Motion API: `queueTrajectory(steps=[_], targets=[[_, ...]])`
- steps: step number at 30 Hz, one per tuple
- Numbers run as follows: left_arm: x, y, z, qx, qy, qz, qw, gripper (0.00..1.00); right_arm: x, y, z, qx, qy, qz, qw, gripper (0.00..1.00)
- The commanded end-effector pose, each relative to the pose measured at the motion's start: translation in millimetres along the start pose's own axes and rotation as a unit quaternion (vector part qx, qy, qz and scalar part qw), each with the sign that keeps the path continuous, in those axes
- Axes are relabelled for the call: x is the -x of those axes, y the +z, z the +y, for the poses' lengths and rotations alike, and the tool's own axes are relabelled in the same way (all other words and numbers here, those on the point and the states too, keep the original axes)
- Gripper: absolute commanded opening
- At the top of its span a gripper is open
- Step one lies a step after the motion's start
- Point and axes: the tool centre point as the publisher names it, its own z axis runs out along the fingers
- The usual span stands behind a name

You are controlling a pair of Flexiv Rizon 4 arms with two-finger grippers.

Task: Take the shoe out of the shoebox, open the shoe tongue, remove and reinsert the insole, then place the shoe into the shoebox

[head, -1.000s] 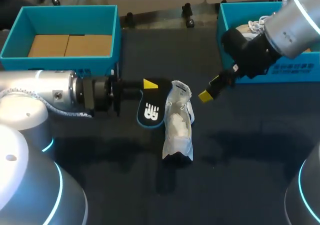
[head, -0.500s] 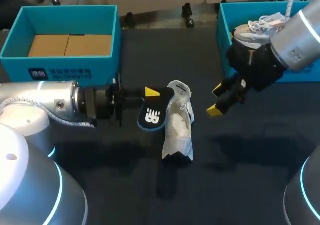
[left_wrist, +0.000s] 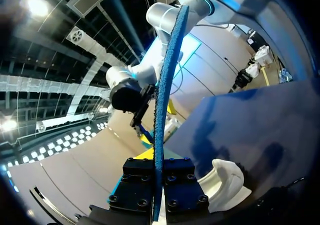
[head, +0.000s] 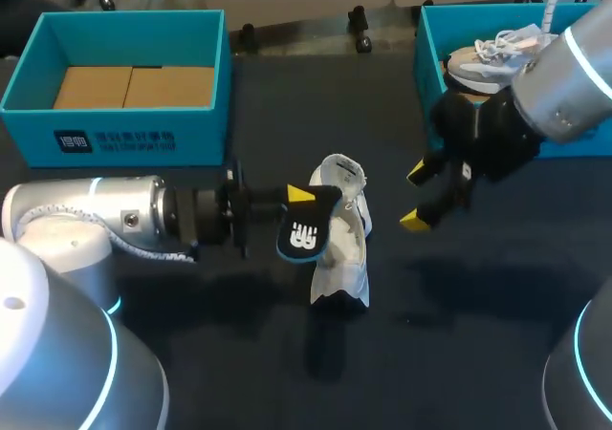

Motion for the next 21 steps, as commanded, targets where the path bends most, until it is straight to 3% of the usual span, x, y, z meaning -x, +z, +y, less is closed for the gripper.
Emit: queueTrajectory(steps=[1, 5, 6, 21], targets=[[-4.9, 6.2, 6.4, 0.002, -0.001, -0.009, 1.0, 0.0, -4.8, 3.3, -2.7, -0.022, -0.023, -0.014, 0.999, 1.0], [-10.1, 8.0, 9.7, 0.004, -0.001, -0.01, 1.0, 0.0, -4.3, 8.5, -5.9, -0.027, -0.074, -0.006, 0.997, 1.0], [-12.3, 8.9, 10.7, 0.004, -0.002, -0.01, 1.0, 0.0, -2.6, 11.5, -6.7, -0.042, -0.068, 0.002, 0.997, 1.0], [-27.2, 16.3, 22.2, -0.013, 0.01, 0.005, 1.0, 0.0, -2.6, 12.6, -8.5, -0.039, -0.077, -0.002, 0.996, 1.0]])
